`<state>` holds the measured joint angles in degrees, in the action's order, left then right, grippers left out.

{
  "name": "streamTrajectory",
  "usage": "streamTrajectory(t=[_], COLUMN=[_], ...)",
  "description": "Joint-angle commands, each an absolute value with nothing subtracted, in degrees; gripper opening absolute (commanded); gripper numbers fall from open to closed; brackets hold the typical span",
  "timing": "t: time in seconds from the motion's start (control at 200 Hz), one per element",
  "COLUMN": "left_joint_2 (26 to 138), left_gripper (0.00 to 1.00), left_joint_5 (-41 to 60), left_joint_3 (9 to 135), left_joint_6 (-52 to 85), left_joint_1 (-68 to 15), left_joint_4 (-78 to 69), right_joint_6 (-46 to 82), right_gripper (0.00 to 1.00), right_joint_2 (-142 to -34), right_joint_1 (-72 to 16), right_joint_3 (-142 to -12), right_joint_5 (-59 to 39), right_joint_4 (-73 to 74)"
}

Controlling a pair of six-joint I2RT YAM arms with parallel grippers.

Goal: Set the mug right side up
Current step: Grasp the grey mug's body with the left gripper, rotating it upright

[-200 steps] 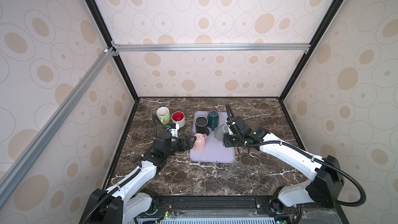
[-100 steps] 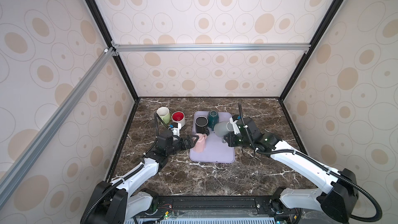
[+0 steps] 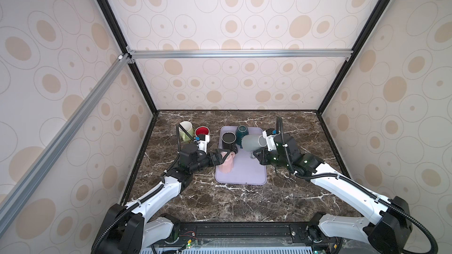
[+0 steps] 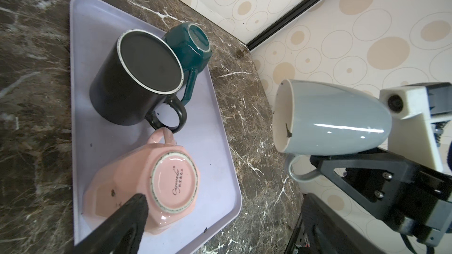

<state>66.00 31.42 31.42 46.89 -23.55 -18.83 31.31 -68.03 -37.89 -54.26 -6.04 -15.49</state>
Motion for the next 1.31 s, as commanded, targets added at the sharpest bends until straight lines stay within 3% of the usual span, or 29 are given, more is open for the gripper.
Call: streamTrajectory(t=[0.0,0.935,1.3], left_joint_2=[65.0,68.4,68.8], left_gripper=[0.98,0.97,0.88], left_joint_5=[32.7,37.1,38.0], left_joint_3=[35.0,40.3,41.1], left_joint_6=[48.0,54.0,54.1], left_joint_1=[-24.6,-29.5,-30.2], left_joint_4=[-21.3,-32.5,-33.9], right_joint_6=[31.6,40.1,44.5], right_gripper=[0.0,0.0,0.0], right_joint_2=[-65.2,-64.0,-65.0], right_joint_1=[-37.3,-33.7,-33.6], right_joint_3=[-54.4,-50.4,-47.6], right_joint_5=[-7.6,-22.5,-26.2], right_joint_4=[-7.6,14.4,22.9])
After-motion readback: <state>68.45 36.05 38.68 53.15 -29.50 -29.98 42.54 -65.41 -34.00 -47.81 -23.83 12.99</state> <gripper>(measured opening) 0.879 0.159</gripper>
